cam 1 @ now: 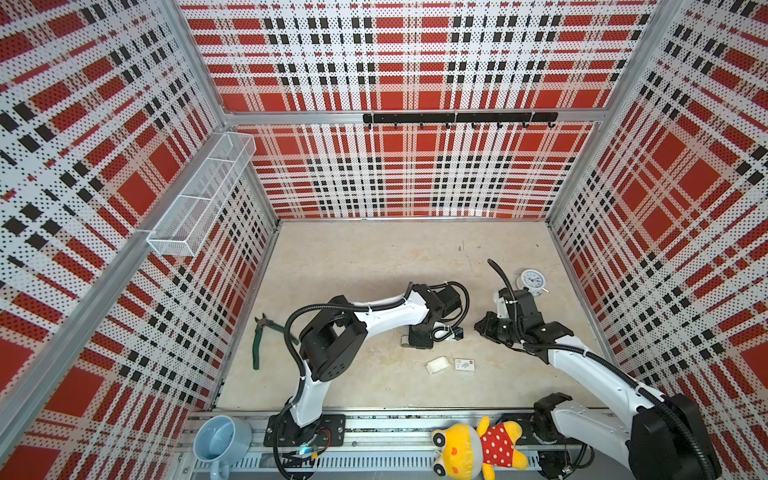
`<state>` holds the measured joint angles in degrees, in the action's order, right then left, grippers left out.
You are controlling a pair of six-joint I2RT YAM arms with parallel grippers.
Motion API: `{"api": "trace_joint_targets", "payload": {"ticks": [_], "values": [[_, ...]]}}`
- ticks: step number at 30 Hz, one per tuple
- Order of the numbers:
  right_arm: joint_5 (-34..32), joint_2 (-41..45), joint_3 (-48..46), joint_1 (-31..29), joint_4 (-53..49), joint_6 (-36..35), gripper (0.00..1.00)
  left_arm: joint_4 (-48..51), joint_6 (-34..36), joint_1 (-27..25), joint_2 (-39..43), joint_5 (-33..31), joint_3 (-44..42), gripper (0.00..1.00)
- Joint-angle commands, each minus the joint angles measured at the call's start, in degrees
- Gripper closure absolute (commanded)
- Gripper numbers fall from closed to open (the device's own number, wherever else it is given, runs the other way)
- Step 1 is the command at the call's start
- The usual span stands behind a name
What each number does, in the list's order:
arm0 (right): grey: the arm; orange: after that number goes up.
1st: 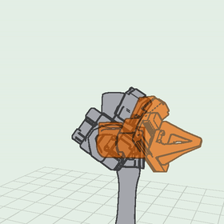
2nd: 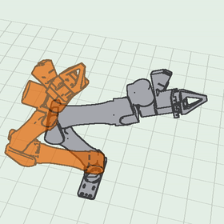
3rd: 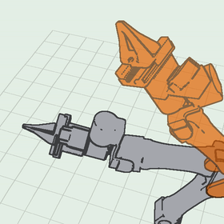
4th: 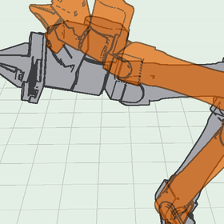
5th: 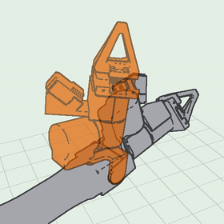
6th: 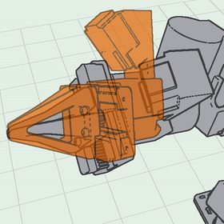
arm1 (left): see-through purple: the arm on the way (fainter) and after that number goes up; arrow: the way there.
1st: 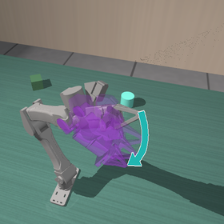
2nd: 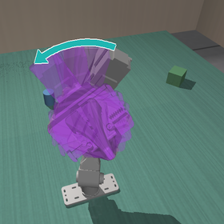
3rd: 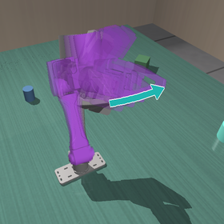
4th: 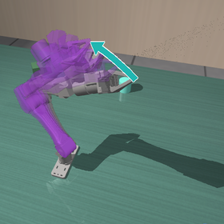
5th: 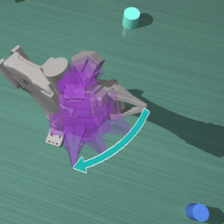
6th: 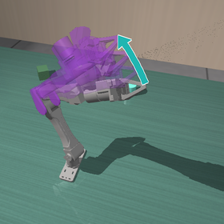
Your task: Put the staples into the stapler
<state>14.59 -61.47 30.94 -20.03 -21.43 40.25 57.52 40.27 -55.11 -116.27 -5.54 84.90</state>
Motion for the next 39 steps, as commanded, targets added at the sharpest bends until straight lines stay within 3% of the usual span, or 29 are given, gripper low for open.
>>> {"api": "trace_joint_targets", "payload": {"ticks": [1,19,39], "values": [[0.0,1.4,-0.7,0.3,0.1,-0.2,0.86,-3.6,0.4,0.3,-8.1,-1.5,-3.5,0.85],[-0.4,3.4,-0.8,0.7,-0.9,0.1,0.85,-4.6,-1.3,2.1,1.9,-2.0,-2.1,0.82],[-0.4,2.8,-0.7,0.7,-0.3,0.2,0.84,-3.5,-1.6,2.9,6.1,-2.5,-3.3,0.72]]}}
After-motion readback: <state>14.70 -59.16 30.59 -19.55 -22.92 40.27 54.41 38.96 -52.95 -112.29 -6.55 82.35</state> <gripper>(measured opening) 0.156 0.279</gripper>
